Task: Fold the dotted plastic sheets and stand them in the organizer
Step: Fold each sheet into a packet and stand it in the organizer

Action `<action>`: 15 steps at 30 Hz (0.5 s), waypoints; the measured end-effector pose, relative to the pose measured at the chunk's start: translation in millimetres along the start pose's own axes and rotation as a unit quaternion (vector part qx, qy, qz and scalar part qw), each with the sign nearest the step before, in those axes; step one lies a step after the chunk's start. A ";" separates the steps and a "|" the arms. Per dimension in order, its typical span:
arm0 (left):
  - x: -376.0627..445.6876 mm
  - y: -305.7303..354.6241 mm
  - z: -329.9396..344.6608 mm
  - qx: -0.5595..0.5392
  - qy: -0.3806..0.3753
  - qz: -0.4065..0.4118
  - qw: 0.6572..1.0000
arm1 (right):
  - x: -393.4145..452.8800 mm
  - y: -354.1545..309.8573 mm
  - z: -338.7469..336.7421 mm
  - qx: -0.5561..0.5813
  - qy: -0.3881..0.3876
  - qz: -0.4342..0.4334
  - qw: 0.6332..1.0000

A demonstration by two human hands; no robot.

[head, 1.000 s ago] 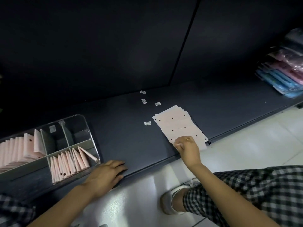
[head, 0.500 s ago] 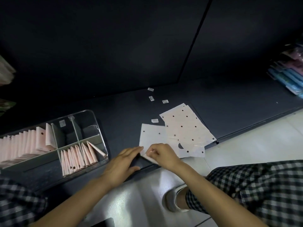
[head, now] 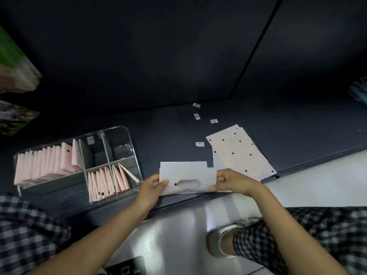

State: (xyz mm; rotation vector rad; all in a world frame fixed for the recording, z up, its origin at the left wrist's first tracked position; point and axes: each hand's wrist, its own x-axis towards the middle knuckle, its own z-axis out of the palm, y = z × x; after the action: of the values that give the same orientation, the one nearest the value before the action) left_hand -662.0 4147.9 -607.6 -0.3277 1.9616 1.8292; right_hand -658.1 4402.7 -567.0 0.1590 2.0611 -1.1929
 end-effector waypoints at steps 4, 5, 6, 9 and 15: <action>3.4 5.2 3.4 -0.018 0.036 0.018 0.999 | 22.8 15.0 17.1 0.071 0.157 0.019 0.985; 3.6 5.0 3.4 0.020 0.043 0.039 0.998 | 29.6 17.1 21.2 0.063 0.186 0.026 0.980; 3.2 3.9 2.9 0.084 0.050 0.068 0.993 | 35.8 19.6 24.4 0.042 0.211 0.038 0.976; 0.6 -4.4 -0.5 0.304 0.043 0.207 0.929 | 50.2 25.7 30.1 -0.016 0.251 0.067 0.966; -3.9 -35.5 0.9 0.549 -0.119 0.279 0.779 | 58.8 27.6 32.1 -0.045 0.276 0.095 0.955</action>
State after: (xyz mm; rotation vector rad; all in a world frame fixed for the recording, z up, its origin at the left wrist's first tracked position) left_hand -642.2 4144.8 -637.2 0.8793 2.6703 0.5798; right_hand -671.1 4378.5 -634.1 0.6999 2.5009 -1.0075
